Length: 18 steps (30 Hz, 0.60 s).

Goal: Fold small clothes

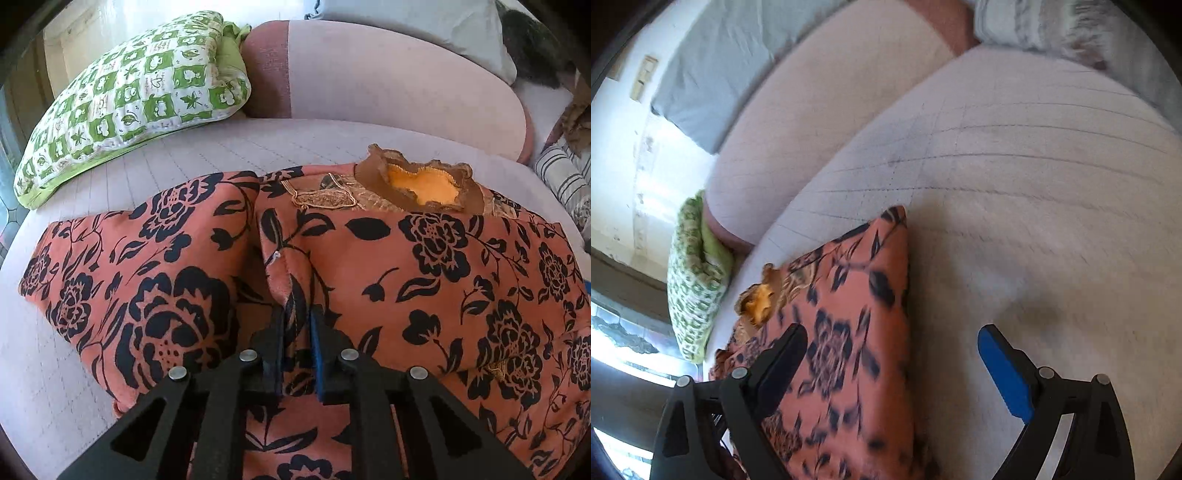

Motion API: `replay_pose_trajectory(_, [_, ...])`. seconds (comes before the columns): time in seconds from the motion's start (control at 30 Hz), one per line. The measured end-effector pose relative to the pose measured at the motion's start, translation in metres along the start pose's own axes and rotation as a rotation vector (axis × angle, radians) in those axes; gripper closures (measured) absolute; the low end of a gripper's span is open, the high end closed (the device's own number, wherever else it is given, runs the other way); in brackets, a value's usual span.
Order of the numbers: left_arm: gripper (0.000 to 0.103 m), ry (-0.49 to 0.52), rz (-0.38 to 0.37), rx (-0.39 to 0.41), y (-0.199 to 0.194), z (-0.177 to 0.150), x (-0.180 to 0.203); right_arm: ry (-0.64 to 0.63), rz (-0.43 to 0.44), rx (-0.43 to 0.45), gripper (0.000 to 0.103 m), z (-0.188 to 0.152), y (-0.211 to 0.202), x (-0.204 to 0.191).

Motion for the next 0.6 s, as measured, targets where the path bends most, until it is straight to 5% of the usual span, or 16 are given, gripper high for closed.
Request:
replay_pose_trajectory(0.07, [0.09, -0.021, -0.01, -0.005, -0.004, -0.007, 0.005, 0.006, -0.009, 0.002, 0.009, 0.011, 0.017, -0.001])
replay_pose_trajectory(0.1, [0.09, -0.023, -0.012, -0.006, -0.002, -0.005, 0.003, -0.006, -0.004, 0.001, 0.028, 0.016, 0.024, -0.006])
replay_pose_trajectory(0.13, [0.09, -0.018, -0.012, -0.004, -0.002, -0.006, 0.003, -0.032, -0.002, -0.02, 0.086, 0.018, 0.031, -0.012])
replay_pose_trajectory(0.17, [0.09, -0.001, -0.009, 0.003, -0.003, -0.008, 0.004, -0.068, -0.031, -0.038, 0.092, 0.018, 0.036, -0.018])
replay_pose_trajectory(0.33, [0.09, 0.003, -0.009, 0.018, -0.006, -0.006, 0.004, -0.402, -0.181, 0.132, 0.091, 0.018, 0.032, -0.056])
replay_pose_trajectory(0.43, [0.089, 0.015, -0.008, 0.016, -0.007, -0.006, 0.004, -0.476, -0.228, 0.061, 0.081, 0.0, 0.049, -0.046])
replay_pose_trajectory(0.47, [0.089, 0.017, -0.012, 0.014, -0.007, -0.006, 0.004, -0.466, -0.222, 0.08, 0.076, 0.0, 0.041, -0.044])
replay_pose_trajectory(0.53, [0.089, 0.024, -0.016, 0.012, -0.007, -0.006, 0.004, -0.351, -0.213, 0.121, 0.029, 0.002, 0.016, -0.036])
replay_pose_trajectory(0.6, [0.089, 0.03, -0.015, 0.015, -0.007, -0.006, 0.004, -0.228, -0.162, 0.179, 0.029, 0.0, -0.016, -0.036])
Point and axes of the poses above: each gripper's, at about its wrist camera, not at the fingertips, and y roughly the way its jaws point, x to its right, z to its top, the point moved 4 cm from there along y, roughly the way its jaws point, and after that the axes turned 15 degrees about x, right-handed, at the moved point
